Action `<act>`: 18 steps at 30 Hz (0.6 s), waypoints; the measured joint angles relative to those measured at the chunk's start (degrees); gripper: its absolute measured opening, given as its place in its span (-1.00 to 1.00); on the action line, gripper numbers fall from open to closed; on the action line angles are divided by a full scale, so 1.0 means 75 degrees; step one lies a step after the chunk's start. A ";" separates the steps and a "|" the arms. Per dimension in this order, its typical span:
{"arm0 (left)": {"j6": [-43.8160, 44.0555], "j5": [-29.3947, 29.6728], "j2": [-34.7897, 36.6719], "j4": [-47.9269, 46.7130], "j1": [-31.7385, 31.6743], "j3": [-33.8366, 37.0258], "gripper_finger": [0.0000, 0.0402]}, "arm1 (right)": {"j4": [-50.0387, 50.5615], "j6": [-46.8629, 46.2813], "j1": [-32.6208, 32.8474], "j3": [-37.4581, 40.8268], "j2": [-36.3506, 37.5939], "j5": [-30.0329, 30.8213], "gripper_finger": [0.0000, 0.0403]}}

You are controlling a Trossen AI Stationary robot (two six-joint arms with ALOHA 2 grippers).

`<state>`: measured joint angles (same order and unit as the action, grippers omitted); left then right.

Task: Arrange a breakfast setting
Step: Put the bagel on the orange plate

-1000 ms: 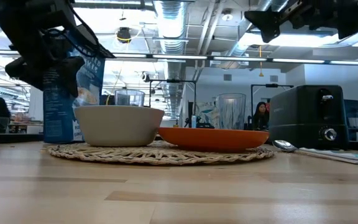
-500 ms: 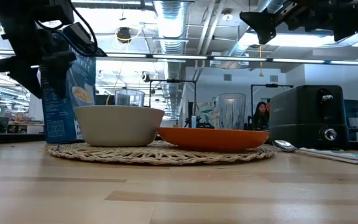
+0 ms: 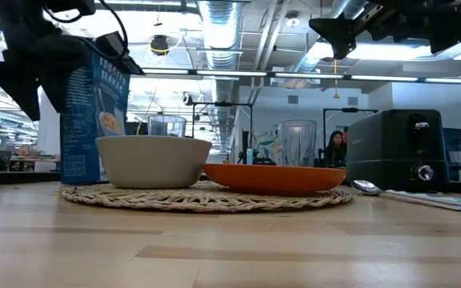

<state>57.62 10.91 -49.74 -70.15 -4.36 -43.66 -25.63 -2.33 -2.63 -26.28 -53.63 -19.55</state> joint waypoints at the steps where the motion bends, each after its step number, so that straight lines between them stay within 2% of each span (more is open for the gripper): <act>1: -0.0145 -0.0250 0.0000 0.0011 0.0036 -0.0022 0.73 | 0.0000 -0.0064 0.0000 0.0000 0.0000 0.0000 0.93; 4: -0.0383 -0.0931 0.0000 0.0059 0.0173 -0.0079 0.73 | 0.0079 -0.0099 0.0000 0.0000 0.0000 0.0000 0.93; 9: -0.0485 -0.1433 0.0000 0.0646 0.0603 -0.0081 0.73 | 0.0277 -0.0113 0.0000 0.0000 0.0000 0.0003 0.93; 16: -0.0629 -0.1013 -0.0001 0.2945 0.1918 0.0018 0.73 | 0.0391 -0.0160 -0.0066 -0.0017 0.0205 0.0190 0.93; 18: -0.0799 -0.0724 -0.0012 0.3743 0.2363 0.0110 0.73 | 0.0931 -0.0104 -0.0145 -0.0184 0.0349 0.0443 0.93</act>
<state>51.63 5.48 -49.82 -42.08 13.36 -42.84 -18.64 -3.11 -3.72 -27.66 -51.01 -16.23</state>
